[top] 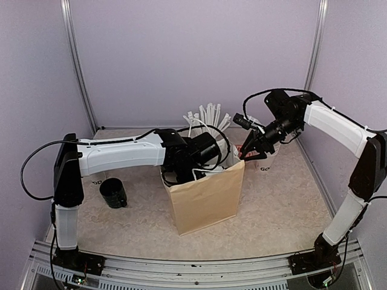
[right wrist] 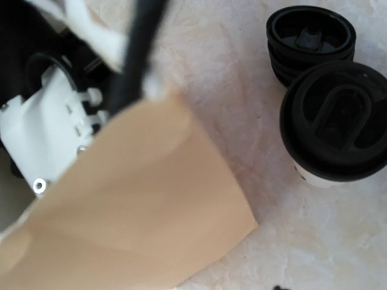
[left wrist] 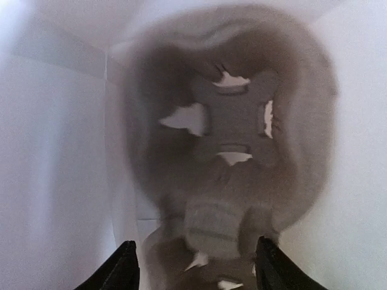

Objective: Pack the takeout coffee

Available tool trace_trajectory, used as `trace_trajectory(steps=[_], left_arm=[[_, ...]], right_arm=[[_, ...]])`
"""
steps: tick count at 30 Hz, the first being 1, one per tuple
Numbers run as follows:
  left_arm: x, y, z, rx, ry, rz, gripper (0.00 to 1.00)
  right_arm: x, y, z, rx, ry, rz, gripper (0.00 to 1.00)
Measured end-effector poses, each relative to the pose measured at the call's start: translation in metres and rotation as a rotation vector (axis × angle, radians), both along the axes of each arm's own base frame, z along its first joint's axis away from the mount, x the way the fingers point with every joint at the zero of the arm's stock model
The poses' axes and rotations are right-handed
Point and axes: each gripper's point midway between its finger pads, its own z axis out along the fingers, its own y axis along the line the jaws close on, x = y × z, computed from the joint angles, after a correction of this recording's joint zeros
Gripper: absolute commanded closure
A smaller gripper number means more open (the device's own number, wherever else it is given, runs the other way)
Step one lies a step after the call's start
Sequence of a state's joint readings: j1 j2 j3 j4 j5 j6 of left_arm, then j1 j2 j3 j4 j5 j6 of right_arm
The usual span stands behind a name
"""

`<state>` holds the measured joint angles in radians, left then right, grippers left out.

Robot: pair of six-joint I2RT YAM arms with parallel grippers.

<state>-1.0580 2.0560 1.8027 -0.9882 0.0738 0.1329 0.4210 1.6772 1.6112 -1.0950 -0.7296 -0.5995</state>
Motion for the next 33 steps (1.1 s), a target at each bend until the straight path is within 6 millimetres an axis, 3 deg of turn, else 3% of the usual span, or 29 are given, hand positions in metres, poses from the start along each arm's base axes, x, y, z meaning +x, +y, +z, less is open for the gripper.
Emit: trace_trajectory(steps=[4, 8, 20, 30, 33], left_arm=[[0.002, -0.001, 0.017, -0.024, -0.027, 0.008, 0.31], [0.005, -0.005, 0.046, -0.077, -0.068, 0.01, 0.31], [0.014, -0.022, 0.148, -0.258, -0.236, 0.008, 0.26], [0.021, -0.011, 0.227, -0.392, -0.435, 0.05, 0.18], [0.022, 0.001, 0.251, -0.444, -0.494, 0.081, 0.16]], right_arm=[[0.0, 0.001, 0.004, 0.011, -0.007, 0.005, 0.43], [0.001, 0.002, 0.008, 0.018, -0.011, 0.007, 0.43], [0.004, 0.005, 0.025, 0.044, -0.044, 0.012, 0.42], [0.006, 0.008, 0.048, 0.073, -0.084, 0.018, 0.42], [0.006, 0.008, 0.052, 0.077, -0.092, 0.018, 0.42]])
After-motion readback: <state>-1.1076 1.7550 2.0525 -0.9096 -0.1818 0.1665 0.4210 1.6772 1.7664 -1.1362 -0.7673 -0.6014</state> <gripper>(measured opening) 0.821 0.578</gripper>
